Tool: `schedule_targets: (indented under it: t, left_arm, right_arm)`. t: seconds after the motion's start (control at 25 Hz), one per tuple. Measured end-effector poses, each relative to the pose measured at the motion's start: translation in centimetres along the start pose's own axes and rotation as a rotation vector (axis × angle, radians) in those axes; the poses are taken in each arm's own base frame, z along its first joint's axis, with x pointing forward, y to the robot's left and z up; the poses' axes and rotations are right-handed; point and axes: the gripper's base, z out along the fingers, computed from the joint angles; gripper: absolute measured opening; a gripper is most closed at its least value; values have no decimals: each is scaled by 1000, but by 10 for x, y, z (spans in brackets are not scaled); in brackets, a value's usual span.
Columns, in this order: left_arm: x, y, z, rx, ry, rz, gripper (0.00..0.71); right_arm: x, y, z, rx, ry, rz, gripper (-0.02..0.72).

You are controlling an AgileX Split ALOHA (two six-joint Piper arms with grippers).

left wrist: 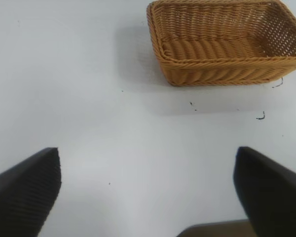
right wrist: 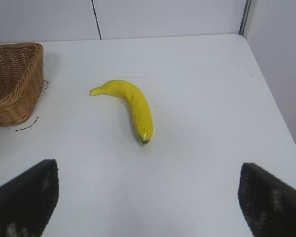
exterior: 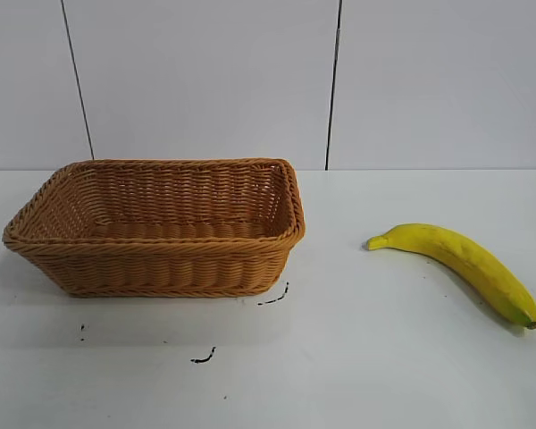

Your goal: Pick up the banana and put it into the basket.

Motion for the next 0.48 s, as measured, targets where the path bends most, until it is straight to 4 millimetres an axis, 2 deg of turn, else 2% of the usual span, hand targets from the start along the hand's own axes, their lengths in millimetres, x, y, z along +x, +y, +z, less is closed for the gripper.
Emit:
schedule_targets:
  t: [0.12,0.24,0.48]
  left_arm:
    - [0,0,0,0,0,0,690]
    - [0,0,0,0,0,0,690]
    - [0,0,0,0,0,0,690]
  right_arm:
    - [-6,0,6,1,70,-4,692]
    - [-23,0,16,4,179,-27,692]
    - [-82,1,55,-11,408,-75,692]
